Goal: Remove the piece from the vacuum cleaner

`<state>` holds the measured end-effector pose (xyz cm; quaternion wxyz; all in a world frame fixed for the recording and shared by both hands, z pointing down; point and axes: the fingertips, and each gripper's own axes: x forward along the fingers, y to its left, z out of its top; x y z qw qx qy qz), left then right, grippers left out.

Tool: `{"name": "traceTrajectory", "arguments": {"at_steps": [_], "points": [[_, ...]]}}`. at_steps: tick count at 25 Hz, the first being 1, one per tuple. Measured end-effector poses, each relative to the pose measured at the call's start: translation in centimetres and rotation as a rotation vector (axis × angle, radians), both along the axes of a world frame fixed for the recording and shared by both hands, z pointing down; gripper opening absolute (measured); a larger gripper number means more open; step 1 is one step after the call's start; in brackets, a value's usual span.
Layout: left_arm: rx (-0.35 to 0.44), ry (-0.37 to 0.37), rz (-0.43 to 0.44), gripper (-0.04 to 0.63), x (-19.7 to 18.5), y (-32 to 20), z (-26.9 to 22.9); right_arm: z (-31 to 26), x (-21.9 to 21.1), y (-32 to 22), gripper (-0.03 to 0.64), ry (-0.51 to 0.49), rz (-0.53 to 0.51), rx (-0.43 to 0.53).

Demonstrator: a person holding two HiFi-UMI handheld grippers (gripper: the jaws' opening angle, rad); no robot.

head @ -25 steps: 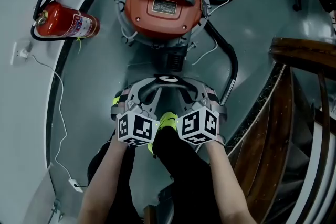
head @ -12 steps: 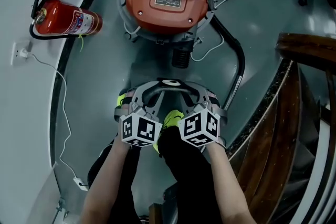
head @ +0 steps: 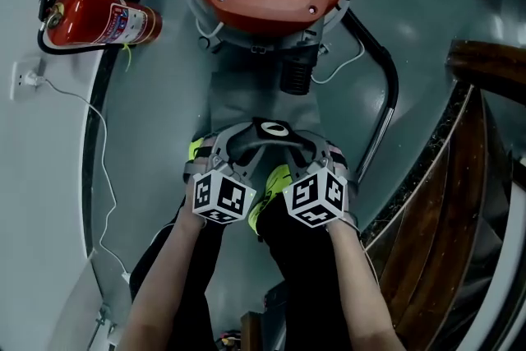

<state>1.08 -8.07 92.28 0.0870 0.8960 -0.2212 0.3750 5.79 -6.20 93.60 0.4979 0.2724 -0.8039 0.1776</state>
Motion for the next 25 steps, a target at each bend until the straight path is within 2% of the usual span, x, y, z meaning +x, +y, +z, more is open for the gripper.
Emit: {"name": "traceTrajectory", "arguments": {"at_steps": [4, 6, 8, 12, 14, 18, 21, 23, 25], "points": [[-0.012, 0.009, -0.024, 0.204, -0.7, 0.1, 0.4, 0.2, -0.5, -0.2, 0.096, -0.022, 0.008, -0.012], [-0.022, 0.004, -0.026, 0.219, -1.0, 0.1, 0.6, 0.3, -0.8, -0.2, 0.127, -0.040, 0.018, -0.032], [-0.043, -0.005, -0.024, 0.242, -1.2, 0.2, 1.0, 0.6, -1.0, -0.1, 0.186, -0.051, 0.023, -0.061], [-0.114, -0.027, -0.035, 0.291, -2.2, 1.6, 1.9, 1.0, -0.8, 0.7, 0.248, -0.060, 0.025, -0.126], [-0.128, -0.026, -0.047, 0.301, -2.5, 2.0, 1.8, 0.9, -0.6, 1.0, 0.254, -0.062, 0.032, -0.144], [-0.116, 0.006, -0.071, 0.301, -2.0, 1.7, 0.6, 0.0, -0.3, 1.0, 0.253, -0.057, 0.024, -0.128], [-0.112, 0.053, -0.143, 0.299, -2.1, 1.1, -0.6, -0.9, -0.5, 1.0, 0.252, -0.074, 0.038, -0.129], [-0.097, 0.082, -0.214, 0.298, -2.7, 0.4, -1.8, -1.9, -0.8, 0.8, 0.213, -0.094, 0.051, -0.114], [-0.075, 0.109, -0.272, 0.235, -3.4, -0.4, -3.6, -3.4, -1.0, 0.5, 0.146, -0.117, 0.072, -0.089]]}}
